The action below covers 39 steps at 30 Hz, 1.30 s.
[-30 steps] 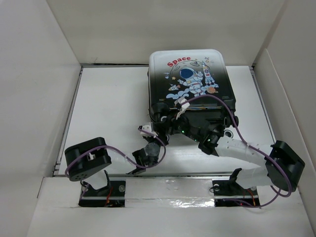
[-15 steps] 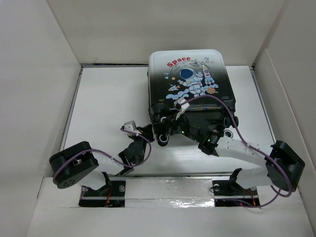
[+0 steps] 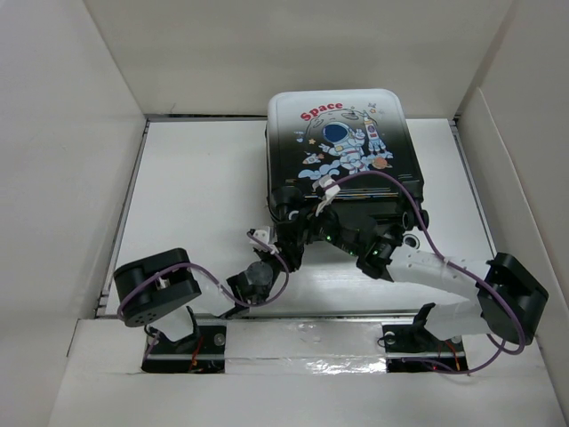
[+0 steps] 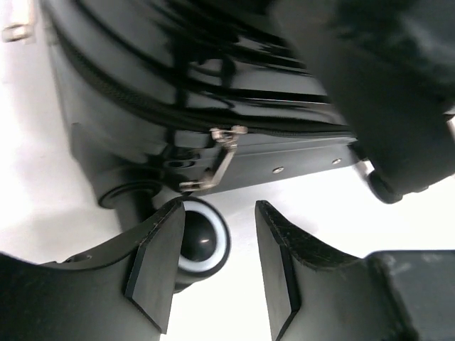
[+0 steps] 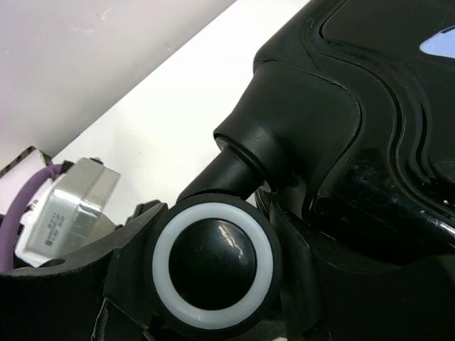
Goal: Pack the luggage
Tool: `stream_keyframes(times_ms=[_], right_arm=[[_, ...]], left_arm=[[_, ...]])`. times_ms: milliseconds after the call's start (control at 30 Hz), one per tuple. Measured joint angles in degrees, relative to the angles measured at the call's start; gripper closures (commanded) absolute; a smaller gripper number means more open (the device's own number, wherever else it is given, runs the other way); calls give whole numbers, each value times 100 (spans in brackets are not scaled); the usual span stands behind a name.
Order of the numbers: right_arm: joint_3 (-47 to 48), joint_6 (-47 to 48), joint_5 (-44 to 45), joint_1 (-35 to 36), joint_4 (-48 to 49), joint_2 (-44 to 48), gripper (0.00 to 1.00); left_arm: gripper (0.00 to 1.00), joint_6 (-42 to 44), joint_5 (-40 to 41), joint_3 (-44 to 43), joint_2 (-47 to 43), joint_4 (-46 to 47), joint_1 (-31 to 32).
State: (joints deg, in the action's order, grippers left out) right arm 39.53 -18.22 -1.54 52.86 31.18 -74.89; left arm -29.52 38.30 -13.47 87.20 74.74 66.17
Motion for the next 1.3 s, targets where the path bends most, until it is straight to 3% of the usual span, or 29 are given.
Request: stream_keyframes(times_ms=[200, 267, 533, 700, 767, 1033, 1300], right_arm=[[39, -35, -68, 2, 7, -74, 91], [44, -52, -79, 2, 13, -90, 92], [63, -74, -83, 2, 57, -133, 92], [66, -35, -87, 4, 57, -133, 92], [66, -37, -92, 4, 55, -133, 92], [57, -46, -98, 7, 55, -131, 93], [-111, -85, -101, 72, 98, 44, 93]], left_arm=[[60, 168, -81, -332, 378, 9, 0], [65, 188, -48, -409, 481, 13, 0], [72, 184, 837, -658, 708, 39, 122], [87, 542, 1419, -852, 938, 111, 247], [100, 708, 1593, -874, 1008, 221, 264], [100, 1414, 2026, -767, 955, 280, 273], [100, 1561, 2243, 177, 271, 107, 122]])
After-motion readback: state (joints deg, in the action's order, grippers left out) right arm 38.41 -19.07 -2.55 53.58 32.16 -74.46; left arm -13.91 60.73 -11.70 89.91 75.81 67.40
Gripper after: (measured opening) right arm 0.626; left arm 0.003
